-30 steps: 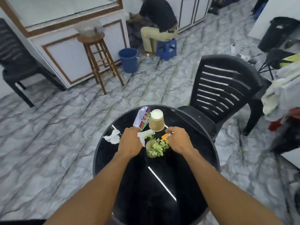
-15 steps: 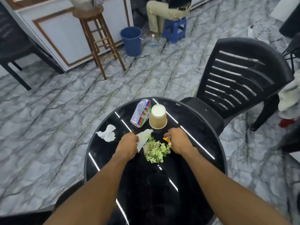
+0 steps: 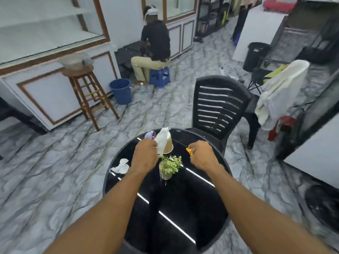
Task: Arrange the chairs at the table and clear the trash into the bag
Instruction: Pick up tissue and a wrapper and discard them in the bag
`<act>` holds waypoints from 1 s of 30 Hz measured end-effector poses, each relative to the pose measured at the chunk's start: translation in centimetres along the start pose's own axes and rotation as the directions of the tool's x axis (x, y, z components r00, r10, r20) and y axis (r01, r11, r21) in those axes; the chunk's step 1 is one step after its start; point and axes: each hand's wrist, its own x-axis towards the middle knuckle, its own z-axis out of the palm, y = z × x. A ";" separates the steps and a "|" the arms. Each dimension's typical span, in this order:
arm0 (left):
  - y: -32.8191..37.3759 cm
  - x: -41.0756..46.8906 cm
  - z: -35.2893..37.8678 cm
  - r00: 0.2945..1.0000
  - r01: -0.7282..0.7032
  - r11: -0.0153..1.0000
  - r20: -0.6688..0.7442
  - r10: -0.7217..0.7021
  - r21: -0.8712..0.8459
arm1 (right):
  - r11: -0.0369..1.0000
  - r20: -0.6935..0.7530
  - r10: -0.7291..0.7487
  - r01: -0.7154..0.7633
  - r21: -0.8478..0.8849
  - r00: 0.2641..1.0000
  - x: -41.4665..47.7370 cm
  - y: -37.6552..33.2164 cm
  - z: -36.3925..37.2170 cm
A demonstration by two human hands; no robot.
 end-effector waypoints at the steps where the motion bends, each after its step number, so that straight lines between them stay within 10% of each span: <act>1: 1.5 -1.0 -0.3 0.999 -0.044 0.999 0.013 0.044 -0.010 | 1.000 -0.023 0.017 -0.017 0.003 1.000 -1.8 0.1 -0.4; 8: 11.9 -10.9 2.8 0.904 -0.362 0.931 0.226 0.364 -0.049 | 0.970 -0.150 0.234 -0.222 0.094 0.961 -17.0 5.3 -3.0; 17: 26.9 -26.4 10.1 0.616 -0.644 0.731 0.413 0.671 -0.227 | 0.841 -0.343 0.541 -0.507 0.190 0.768 -38.0 17.1 -7.0; 30: 42.8 -65.7 16.2 0.001 -0.798 0.292 0.483 0.876 -0.528 | 0.431 -0.441 0.874 -0.748 0.505 0.206 -81.8 25.5 -5.7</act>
